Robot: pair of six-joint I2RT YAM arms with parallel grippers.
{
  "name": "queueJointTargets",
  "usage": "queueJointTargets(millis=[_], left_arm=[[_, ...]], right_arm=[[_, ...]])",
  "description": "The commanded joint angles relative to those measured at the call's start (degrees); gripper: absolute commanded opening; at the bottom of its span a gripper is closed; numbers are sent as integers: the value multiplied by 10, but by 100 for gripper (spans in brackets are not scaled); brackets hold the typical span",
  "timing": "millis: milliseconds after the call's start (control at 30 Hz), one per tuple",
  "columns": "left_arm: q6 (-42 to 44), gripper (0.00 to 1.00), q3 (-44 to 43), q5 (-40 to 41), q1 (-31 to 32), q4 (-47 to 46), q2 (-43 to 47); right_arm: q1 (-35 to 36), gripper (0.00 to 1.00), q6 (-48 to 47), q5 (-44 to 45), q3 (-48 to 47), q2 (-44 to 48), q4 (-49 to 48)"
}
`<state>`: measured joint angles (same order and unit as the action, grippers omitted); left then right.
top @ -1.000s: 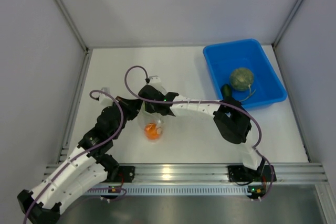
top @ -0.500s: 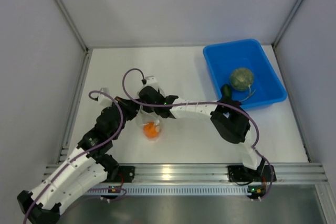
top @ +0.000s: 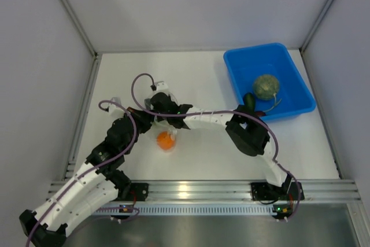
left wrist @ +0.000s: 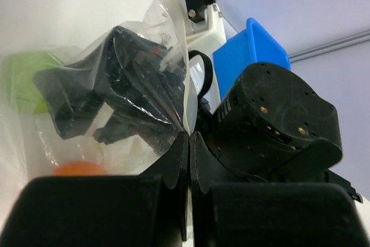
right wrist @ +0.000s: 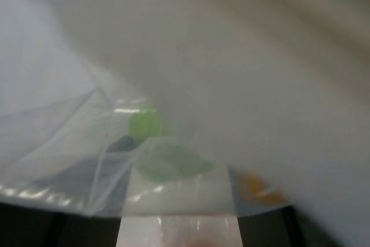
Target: Open the zip-top bag and remove the fake food
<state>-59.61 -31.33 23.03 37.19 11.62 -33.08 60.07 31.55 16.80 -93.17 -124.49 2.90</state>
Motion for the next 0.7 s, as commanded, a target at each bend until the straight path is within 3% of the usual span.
queueJointTargets(millis=[0, 133, 200, 467, 667], left_arm=[[9, 0, 7, -4, 1, -12, 11], [9, 0, 18, -1, 0, -11, 19], [9, 0, 22, 0, 0, -12, 24], [9, 0, 26, 4, 0, -4, 34], [16, 0, 21, 13, 0, 10, 43]], right_arm=[[-12, 66, -3, -32, -42, -32, -31], [-13, 68, -8, -44, -70, -59, -3], [-13, 77, -16, -50, -85, -74, 12], [-15, 81, -24, -59, -124, -108, 29], [-14, 63, -18, -57, -102, -93, 4]])
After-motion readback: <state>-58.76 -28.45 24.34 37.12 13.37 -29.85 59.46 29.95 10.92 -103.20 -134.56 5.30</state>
